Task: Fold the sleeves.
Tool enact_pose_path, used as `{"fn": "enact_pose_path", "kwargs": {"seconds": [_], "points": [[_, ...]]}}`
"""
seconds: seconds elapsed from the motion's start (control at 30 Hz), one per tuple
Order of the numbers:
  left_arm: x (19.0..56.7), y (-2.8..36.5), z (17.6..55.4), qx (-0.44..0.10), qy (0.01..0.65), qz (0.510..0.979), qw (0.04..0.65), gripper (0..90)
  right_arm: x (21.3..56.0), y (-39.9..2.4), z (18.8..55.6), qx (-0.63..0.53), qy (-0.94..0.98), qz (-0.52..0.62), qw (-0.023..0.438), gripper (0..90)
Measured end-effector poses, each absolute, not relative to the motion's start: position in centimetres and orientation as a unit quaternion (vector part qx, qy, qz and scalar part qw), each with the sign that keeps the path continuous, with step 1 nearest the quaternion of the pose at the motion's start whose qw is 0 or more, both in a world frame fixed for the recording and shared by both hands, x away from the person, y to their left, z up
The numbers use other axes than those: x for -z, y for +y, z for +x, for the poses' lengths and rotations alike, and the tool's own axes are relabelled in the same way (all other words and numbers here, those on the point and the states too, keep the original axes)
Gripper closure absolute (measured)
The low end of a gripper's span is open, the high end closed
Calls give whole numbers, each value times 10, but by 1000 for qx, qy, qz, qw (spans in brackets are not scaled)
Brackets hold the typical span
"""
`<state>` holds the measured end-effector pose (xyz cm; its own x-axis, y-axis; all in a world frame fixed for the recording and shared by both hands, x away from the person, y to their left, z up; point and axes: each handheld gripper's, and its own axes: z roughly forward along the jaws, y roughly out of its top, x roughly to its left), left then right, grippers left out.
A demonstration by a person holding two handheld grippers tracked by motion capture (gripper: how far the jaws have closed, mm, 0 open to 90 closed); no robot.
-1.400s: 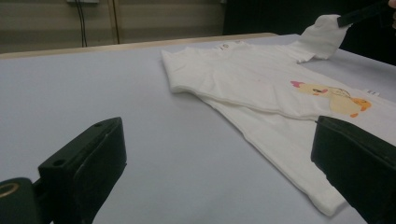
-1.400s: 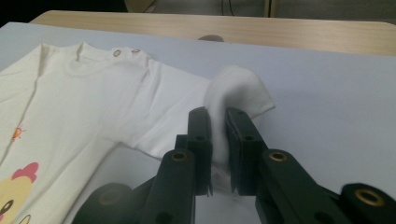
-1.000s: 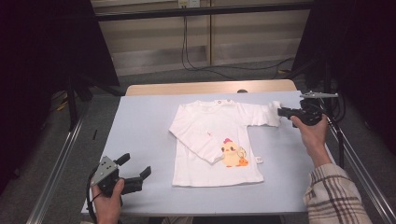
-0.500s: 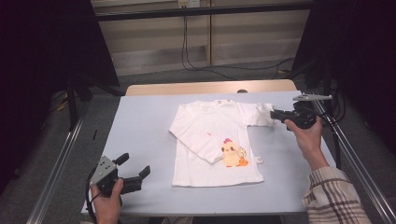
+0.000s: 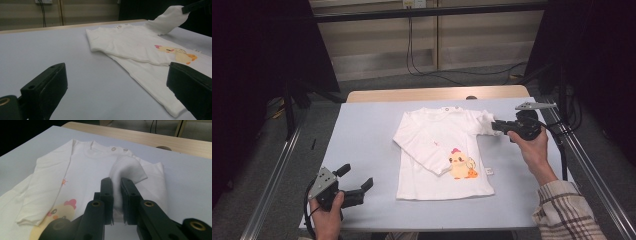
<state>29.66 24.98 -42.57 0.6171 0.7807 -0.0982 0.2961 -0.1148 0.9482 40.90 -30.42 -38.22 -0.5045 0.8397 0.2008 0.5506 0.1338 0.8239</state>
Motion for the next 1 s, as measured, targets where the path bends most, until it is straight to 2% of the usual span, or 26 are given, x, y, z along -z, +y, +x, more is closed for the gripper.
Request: {"fn": "enact_pose_path", "kwargs": {"seconds": [1.0], "points": [[425,247,295,-215,375,714,551,33,378,-256,394,-465,774,408,133,811]]}}
